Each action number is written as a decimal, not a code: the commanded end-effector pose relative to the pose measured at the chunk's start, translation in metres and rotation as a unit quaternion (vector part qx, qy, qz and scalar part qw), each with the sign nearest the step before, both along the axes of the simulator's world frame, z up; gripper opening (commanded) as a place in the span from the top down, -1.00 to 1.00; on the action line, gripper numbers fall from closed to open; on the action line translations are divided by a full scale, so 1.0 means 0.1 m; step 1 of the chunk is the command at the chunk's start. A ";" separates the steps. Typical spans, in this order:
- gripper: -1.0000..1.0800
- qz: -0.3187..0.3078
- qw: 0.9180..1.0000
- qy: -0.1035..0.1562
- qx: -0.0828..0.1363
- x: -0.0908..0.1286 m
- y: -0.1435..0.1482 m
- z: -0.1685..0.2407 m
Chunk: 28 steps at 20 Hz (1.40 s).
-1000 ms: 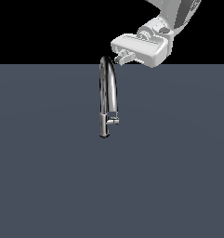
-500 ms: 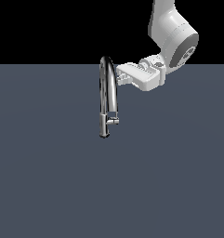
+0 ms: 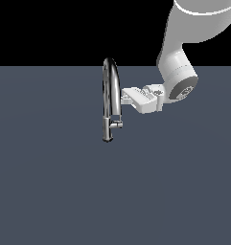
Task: Turn on the faucet by rotating a designated handle.
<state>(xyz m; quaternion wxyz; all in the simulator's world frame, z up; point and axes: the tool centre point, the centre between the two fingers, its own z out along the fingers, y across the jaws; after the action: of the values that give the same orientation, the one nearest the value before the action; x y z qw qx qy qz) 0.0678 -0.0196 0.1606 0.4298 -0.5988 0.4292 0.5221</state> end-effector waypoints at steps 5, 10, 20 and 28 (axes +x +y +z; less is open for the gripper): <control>1.00 -0.028 0.999 0.032 0.028 0.06 0.05 -0.26; 1.00 -0.035 0.998 0.040 0.035 0.07 0.07 -0.32; 1.00 -0.034 0.998 0.040 0.035 -0.05 0.05 -0.30; 1.00 -0.035 0.998 0.040 0.035 -0.23 0.02 -0.25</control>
<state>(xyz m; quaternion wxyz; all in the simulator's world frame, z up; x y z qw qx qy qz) 0.0501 -0.0170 0.1333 0.4515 -0.5471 0.4495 0.5430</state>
